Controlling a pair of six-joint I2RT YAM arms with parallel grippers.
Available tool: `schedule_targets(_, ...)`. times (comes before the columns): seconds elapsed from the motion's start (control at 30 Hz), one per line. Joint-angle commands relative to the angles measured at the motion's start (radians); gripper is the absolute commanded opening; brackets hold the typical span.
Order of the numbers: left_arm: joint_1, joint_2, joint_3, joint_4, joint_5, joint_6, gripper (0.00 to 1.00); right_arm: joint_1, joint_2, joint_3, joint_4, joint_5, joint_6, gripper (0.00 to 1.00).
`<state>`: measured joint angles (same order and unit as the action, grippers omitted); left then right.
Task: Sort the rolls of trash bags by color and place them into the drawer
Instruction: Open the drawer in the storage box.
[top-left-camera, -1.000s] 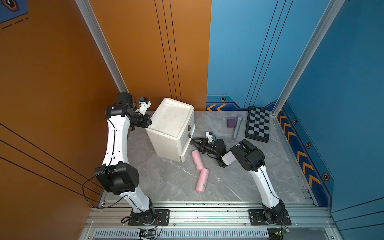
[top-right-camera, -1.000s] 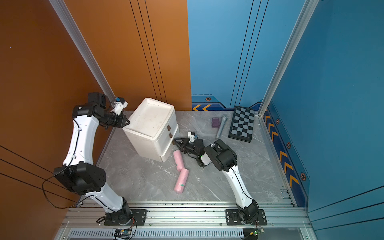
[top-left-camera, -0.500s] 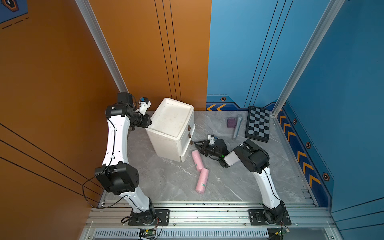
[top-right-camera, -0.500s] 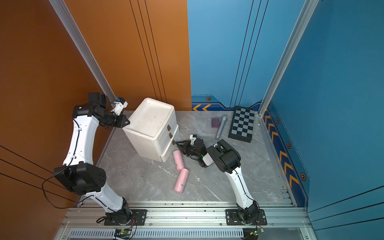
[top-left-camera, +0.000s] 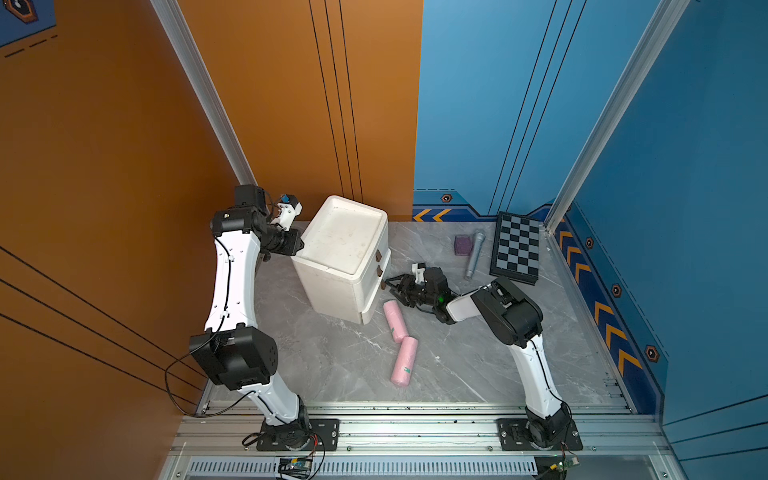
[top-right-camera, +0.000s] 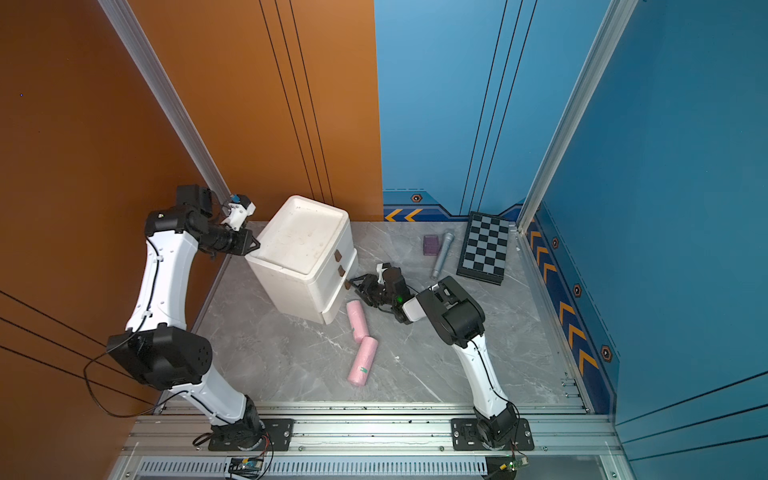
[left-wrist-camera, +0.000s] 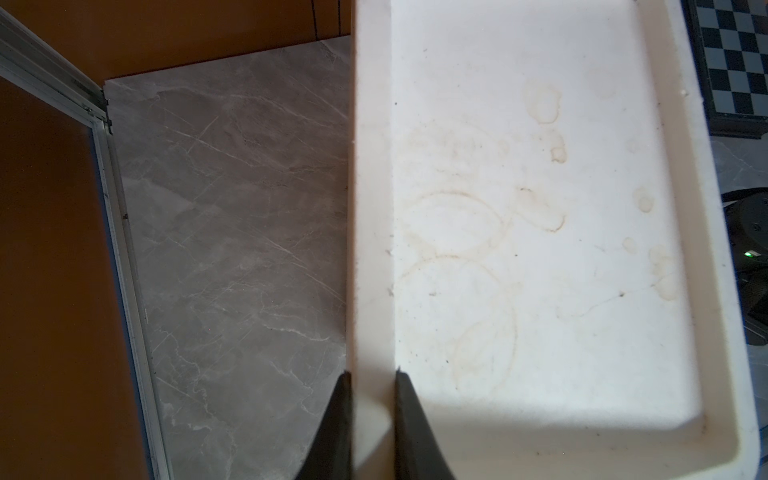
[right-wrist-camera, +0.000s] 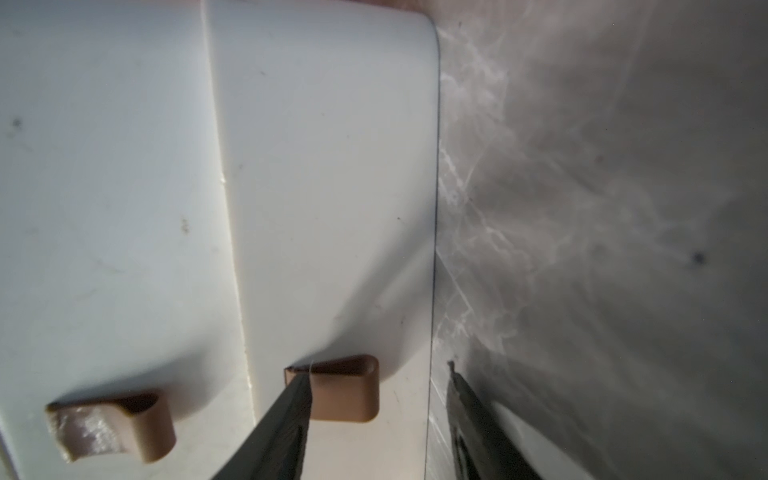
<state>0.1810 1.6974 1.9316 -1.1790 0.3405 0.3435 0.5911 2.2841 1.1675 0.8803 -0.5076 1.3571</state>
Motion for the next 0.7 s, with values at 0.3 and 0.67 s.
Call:
schedule_targets(0.3,-0.043,-0.022,-0.031,-0.153,0.078,0.014,0.00,0.022,0.158,0.050,0.304,-0.037,0.191,0.56)
schedule_targets(0.67,-0.045,-0.025,-0.037,-0.153,0.074,0.014,0.00,0.038,0.152,0.034,0.370,-0.021,0.238,0.53)
